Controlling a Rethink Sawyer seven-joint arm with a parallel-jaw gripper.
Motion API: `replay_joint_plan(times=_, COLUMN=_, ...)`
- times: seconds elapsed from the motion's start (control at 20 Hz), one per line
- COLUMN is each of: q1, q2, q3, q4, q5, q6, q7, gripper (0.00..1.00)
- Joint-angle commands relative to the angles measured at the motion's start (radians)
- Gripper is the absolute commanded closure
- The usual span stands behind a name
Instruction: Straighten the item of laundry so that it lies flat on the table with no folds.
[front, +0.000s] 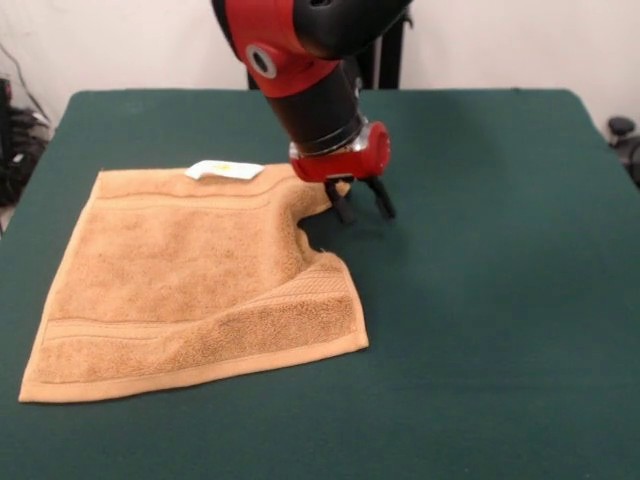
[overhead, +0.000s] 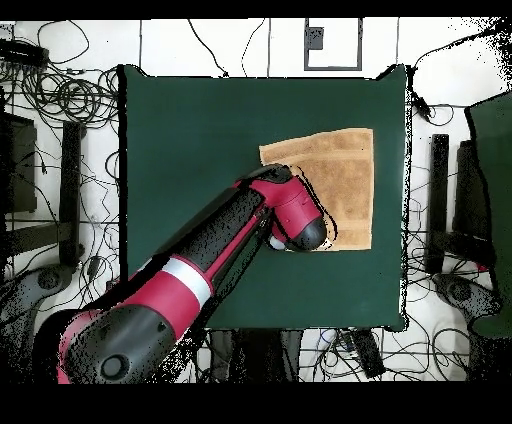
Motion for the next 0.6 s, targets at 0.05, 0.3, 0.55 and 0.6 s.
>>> replay_joint_plan(times=0.05, q1=0.011, q2=0.059, q3=0.198, q4=-0.032, q5=-0.002, q6=-0.038, q7=0.227, gripper=0.0)
replay_joint_plan(times=0.3, q1=0.082, q2=0.127, q3=0.073, q4=-0.03, q5=-0.086, q6=0.051, q7=0.317, gripper=0.0)
replay_joint_plan(times=0.55, q1=0.068, q2=0.141, q3=0.057, q4=-0.042, q5=-0.127, q6=-0.042, q7=0.331, gripper=0.0)
replay_joint_plan(times=0.6, q1=0.061, q2=0.139, q3=0.066, q4=-0.048, q5=-0.133, q6=-0.048, q7=0.33, gripper=0.0)
